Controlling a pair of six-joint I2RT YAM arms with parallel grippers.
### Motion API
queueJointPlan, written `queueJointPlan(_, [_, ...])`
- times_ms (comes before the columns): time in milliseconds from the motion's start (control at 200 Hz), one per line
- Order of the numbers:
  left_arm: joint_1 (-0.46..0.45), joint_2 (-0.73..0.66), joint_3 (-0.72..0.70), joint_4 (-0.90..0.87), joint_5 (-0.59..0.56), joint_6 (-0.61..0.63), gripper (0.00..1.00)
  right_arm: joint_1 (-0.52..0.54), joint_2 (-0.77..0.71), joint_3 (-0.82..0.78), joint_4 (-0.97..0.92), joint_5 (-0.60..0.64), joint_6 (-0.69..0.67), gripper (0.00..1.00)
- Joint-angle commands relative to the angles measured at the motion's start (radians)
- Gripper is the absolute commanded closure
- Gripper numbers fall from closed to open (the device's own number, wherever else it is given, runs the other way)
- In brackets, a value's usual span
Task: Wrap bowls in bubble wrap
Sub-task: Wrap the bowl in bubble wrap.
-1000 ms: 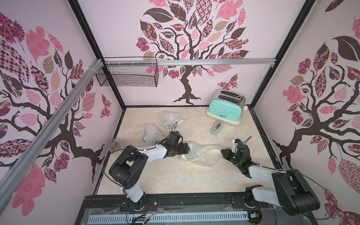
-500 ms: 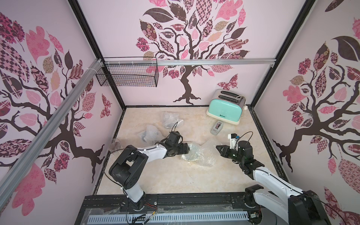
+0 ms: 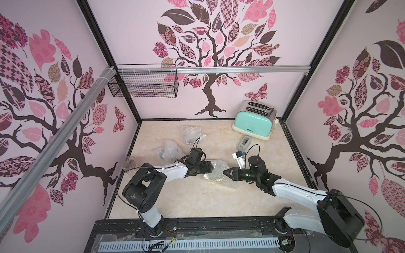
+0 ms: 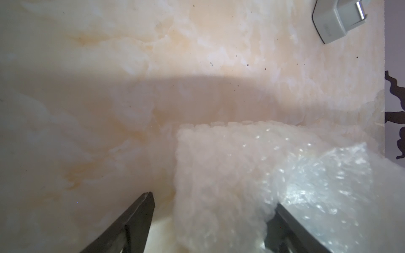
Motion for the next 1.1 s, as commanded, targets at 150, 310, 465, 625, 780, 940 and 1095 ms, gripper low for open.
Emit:
queueJointPlan(150, [-0.001,0.018,-0.017,0.012,0.013,0.007,0.24,0.041,0.176,0.114,0.146,-0.008,0.028,1.0])
queueJointPlan(310, [-0.006,0.021,-0.02,0.024,0.024,0.004,0.27,0.041,0.253,0.137,0.239,-0.028,0.074,1.0])
queueJointPlan(465, [-0.014,0.026,-0.024,0.035,0.032,0.001,0.29,0.043,0.314,0.158,0.336,-0.052,0.138,1.0])
queueJointPlan(625, [-0.02,0.028,-0.025,0.041,0.038,-0.001,0.3,0.047,0.363,0.175,0.415,-0.056,0.196,1.0])
queueJointPlan(780, [-0.027,0.03,-0.025,0.049,0.048,-0.003,0.32,0.046,0.397,0.195,0.453,-0.039,0.234,1.0])
queueJointPlan(940, [-0.04,0.029,-0.026,0.058,0.058,-0.004,0.32,0.048,0.439,0.192,0.544,-0.045,0.302,1.0])
queueJointPlan(1095, [-0.045,0.014,-0.032,0.055,0.055,-0.001,0.32,0.048,0.452,0.184,0.561,-0.037,0.303,1.0])
